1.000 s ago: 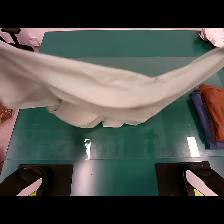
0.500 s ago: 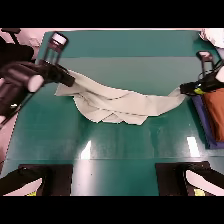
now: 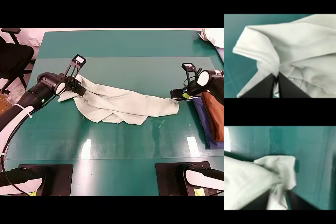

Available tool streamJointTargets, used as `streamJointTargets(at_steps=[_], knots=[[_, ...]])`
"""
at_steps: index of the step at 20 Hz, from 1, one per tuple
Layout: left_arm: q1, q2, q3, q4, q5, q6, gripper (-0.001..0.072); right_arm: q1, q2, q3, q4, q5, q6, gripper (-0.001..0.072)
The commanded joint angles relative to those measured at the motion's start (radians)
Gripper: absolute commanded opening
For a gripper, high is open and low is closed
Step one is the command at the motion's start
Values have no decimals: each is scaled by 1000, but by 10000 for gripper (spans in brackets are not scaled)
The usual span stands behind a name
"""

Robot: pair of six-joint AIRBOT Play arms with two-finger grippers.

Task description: Fold the shirts.

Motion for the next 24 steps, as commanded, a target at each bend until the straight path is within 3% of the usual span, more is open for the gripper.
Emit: streamJointTargets(at_steps=[1,3,6,10,13,15,17,24], knots=[[5,-8,33,17,-96,-32,686,0,29,0,-11,-5,0,645],[45,4,83,22,-208,-70,655,-1,85,0,-47,4,1,645],[155,104,94,53,-248,-115,655,-1,199,0,-144,13,16,644],[346,214,94,-8,-275,-69,656,-26,335,0,-111,21,14,644],[459,172,90,-452,-300,267,674,-37,397,0,82,66,-80,644],[465,129,90,-631,-298,515,674,-28,425,0,158,93,-113,644],[463,78,90,-764,-303,678,674,-2,456,0,156,102,-114,644],[463,-141,91,-946,-310,848,675,84,519,-3,157,105,-113,643]])
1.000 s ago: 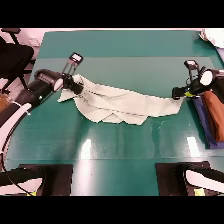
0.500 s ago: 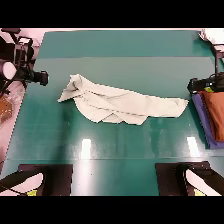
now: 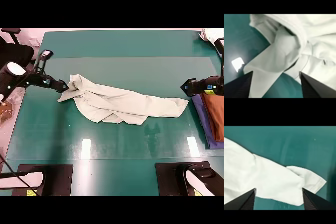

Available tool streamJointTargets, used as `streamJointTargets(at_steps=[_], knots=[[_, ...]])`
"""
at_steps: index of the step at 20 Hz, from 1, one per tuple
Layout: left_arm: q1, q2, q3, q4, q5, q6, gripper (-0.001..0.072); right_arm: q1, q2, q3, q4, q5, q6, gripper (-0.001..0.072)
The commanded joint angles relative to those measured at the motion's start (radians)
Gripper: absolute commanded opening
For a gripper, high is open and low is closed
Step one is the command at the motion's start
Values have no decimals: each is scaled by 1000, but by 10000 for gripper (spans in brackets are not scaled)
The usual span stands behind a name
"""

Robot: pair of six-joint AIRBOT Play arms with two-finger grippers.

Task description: Fold the shirts.

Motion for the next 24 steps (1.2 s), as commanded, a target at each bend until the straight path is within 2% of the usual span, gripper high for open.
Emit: streamJointTargets(at_steps=[1,4,6,7,8,9,12,13,14,15,17,18,20,22,23,24], knots=[[3,-70,1,-103,2,130,674,43,24,-7,13,8,-4,643],[3,-70,1,-105,52,140,671,79,24,-40,13,12,16,642],[3,-74,1,-174,107,140,643,118,24,-65,13,10,39,636],[3,-80,1,-232,125,140,520,138,24,-81,10,11,38,628],[3,-86,1,-265,132,147,79,150,24,-99,9,14,38,628],[3,-87,1,-290,130,170,23,156,24,-119,14,33,39,628],[3,-87,2,-316,126,181,23,192,23,-150,33,144,92,620],[3,-87,2,-317,123,181,23,210,23,-156,63,173,127,566],[3,-87,2,-325,121,181,24,226,23,-169,93,183,190,478],[3,-87,2,-332,122,177,23,235,23,-196,130,167,248,466],[3,-87,2,-335,122,177,23,237,23,-279,208,101,291,467],[3,-87,2,-335,121,177,24,241,23,-317,248,67,277,467],[3,-87,2,-334,108,177,24,319,23,-360,264,24,92,467],[3,-87,2,-335,104,177,24,481,23,-360,161,-48,-64,476],[3,-87,2,-334,104,177,24,583,19,-360,60,-105,-99,538],[3,-87,2,-334,104,177,24,683,4,-360,-77,-158,-103,559]])
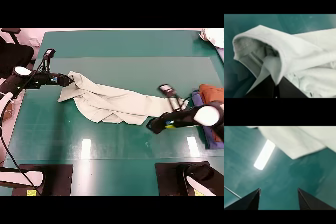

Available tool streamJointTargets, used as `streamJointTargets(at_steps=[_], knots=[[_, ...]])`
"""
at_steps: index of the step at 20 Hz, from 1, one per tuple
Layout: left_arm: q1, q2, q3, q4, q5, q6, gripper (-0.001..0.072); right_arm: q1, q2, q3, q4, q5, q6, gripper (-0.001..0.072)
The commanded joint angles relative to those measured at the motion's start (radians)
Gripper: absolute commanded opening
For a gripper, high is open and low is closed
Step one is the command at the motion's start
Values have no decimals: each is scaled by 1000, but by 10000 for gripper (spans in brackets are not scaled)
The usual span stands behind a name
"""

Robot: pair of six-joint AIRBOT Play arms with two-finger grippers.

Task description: Fold the shirts.

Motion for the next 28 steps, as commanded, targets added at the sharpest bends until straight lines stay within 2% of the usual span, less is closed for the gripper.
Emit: streamJointTargets(at_steps=[1,3,4,5,9,14,20,22,24,28], knots=[[1,-1,1,-3,-6,1,24,288,-42,-19,-327,-163,-126,559],[1,-1,1,-3,-10,1,24,410,-137,-19,-494,-176,-126,590],[1,-1,1,-3,-13,1,24,438,-192,-19,-520,-174,-125,708],[1,-1,1,-3,-13,1,24,444,-248,-19,-517,-174,-123,720],[1,-1,1,-2,-19,1,24,443,-385,2,-519,-187,-116,715],[1,-1,1,-1,-23,1,24,419,-450,87,-543,-217,-115,691],[1,-1,1,0,-26,1,24,287,-463,138,-540,-233,-116,649],[1,-1,1,0,-26,1,24,249,-463,137,-484,-272,-133,648],[1,-1,1,0,-30,1,24,239,-463,137,-467,-280,-154,610],[1,-1,1,0,-31,1,24,239,-479,136,-464,-272,-161,610]])
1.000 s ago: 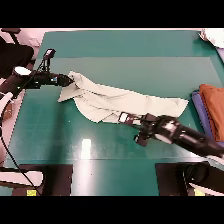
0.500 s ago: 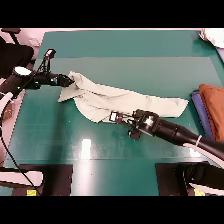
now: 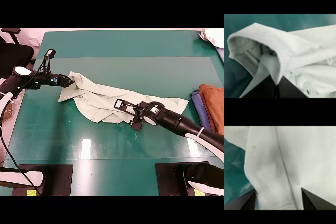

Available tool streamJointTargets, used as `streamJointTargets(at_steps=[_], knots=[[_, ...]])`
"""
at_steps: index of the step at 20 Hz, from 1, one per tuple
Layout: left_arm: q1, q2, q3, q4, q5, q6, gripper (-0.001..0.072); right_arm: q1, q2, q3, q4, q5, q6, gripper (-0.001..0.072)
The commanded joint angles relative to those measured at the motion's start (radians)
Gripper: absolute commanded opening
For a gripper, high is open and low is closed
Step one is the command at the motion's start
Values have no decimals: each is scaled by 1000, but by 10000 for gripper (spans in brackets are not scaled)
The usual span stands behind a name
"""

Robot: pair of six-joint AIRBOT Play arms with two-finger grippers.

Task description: Fold the shirts.

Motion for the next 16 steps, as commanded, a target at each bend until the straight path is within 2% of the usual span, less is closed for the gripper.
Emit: streamJointTargets(at_steps=[1,3,4,5,6,7,8,12,14,16], knots=[[1,-1,1,1,-3,0,24,-9,-24,2,16,4,-12,610],[1,-1,1,1,-7,0,24,-9,-50,2,22,7,-11,608],[1,-1,1,1,-9,0,24,-8,-59,2,22,6,-11,544],[1,-1,1,1,-13,0,24,-8,-64,2,20,7,-11,449],[1,-1,1,0,-22,0,24,-8,-62,2,17,11,-11,321],[1,1,1,0,-38,0,23,-9,-55,2,12,18,-8,116],[1,5,1,0,-52,0,23,-9,-44,2,13,24,-7,18],[6,73,27,33,-116,-45,23,-9,58,5,11,35,-7,18],[6,156,53,117,-116,-108,23,-9,155,5,11,35,-7,18],[6,267,76,226,-116,-175,23,-9,275,5,-4,36,36,18]])
